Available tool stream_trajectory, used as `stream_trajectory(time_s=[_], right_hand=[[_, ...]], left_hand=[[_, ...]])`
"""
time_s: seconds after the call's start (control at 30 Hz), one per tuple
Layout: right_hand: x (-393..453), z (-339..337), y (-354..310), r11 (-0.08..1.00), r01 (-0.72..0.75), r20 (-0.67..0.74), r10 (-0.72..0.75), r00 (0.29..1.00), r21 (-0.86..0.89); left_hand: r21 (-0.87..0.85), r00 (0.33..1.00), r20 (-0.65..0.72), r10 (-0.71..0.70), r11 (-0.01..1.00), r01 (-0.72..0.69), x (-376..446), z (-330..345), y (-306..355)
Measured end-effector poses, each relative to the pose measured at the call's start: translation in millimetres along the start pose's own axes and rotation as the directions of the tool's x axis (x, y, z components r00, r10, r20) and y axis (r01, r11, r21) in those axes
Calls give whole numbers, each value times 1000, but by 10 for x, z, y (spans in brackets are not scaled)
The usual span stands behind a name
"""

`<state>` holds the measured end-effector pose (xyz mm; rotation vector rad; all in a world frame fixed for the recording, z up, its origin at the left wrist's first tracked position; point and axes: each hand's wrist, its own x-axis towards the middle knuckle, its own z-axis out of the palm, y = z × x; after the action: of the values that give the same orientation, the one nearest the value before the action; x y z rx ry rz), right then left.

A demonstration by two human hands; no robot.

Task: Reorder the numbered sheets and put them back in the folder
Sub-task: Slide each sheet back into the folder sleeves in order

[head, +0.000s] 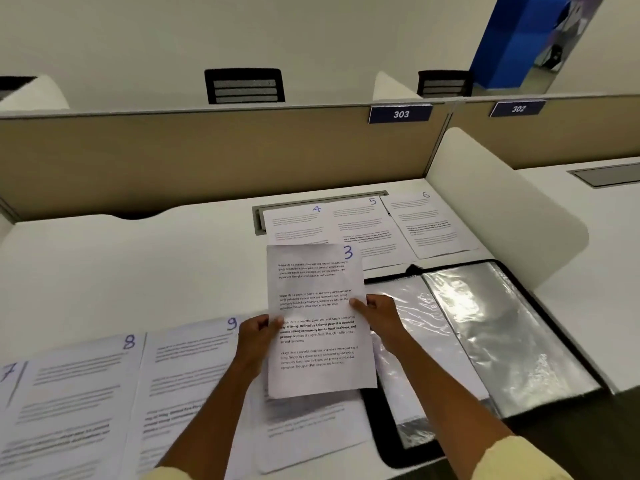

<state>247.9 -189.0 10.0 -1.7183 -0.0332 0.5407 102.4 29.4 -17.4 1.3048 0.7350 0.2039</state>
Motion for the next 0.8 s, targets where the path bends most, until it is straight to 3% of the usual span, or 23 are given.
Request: stream_trajectory(time_s=[0.4,0.8], right_hand=[[-653,-1391,350,996,-20,140,7,990,87],[-1397,-2037,857,983,-113,86,101,991,147]], left_hand=[[-80,993,-112,48,995,-57,-932,1207,-314],[-82,999,-45,2,997,-6,-1610,1760,-697]])
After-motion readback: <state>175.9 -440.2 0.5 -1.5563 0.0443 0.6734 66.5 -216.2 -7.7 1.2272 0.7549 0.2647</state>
